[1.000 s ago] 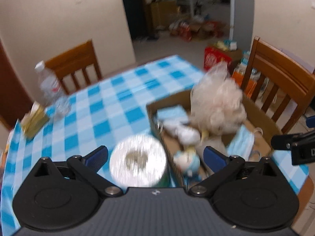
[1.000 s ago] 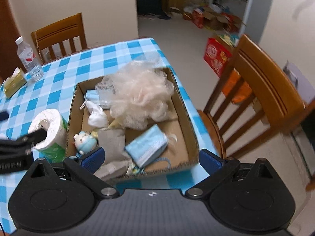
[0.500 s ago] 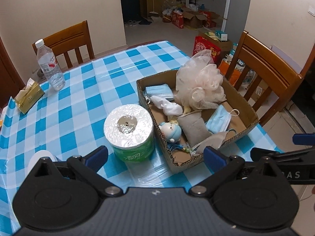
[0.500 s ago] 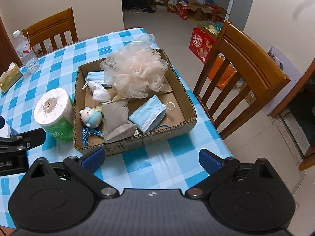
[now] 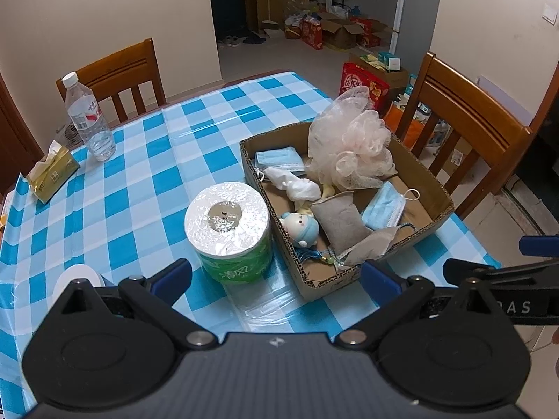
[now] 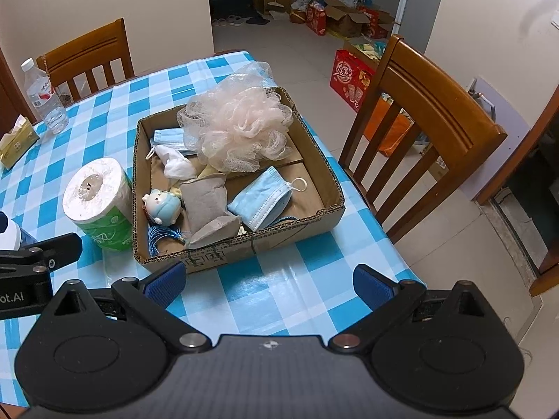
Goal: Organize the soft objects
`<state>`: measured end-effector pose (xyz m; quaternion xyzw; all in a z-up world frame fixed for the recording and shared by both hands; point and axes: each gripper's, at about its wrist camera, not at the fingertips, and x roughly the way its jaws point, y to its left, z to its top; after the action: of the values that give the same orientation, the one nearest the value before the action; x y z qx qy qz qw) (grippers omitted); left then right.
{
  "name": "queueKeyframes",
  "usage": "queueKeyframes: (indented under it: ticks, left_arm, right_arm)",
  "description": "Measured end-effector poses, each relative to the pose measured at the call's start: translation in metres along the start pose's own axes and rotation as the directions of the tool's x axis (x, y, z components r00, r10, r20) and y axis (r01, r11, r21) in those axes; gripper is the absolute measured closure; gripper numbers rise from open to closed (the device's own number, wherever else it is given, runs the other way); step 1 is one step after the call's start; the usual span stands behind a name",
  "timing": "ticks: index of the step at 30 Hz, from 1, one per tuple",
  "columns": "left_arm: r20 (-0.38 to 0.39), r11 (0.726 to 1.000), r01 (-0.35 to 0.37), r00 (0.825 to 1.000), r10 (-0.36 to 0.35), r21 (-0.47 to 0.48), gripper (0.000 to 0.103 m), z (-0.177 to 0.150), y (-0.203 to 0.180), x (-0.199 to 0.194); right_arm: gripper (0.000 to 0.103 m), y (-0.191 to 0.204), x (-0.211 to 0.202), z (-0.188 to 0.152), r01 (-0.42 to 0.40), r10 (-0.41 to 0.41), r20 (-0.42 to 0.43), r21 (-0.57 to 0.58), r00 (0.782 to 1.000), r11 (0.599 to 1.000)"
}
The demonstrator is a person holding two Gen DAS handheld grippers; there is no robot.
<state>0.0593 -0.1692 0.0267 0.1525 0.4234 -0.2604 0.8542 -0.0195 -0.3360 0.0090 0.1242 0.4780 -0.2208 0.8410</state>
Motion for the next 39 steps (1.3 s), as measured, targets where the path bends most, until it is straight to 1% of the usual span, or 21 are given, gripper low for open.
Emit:
queueKeyframes:
  ticks: [39]
  left_arm:
    - [0.012,1.0,0.012,1.0,-0.012,0.008,0.001,0.0029,-0.0044,-0.0079]
  right_arm:
    - [0.0,0.0001,-0.0077,0.0,0.009,-0.009,0.015,-0.001,1.0,1.0]
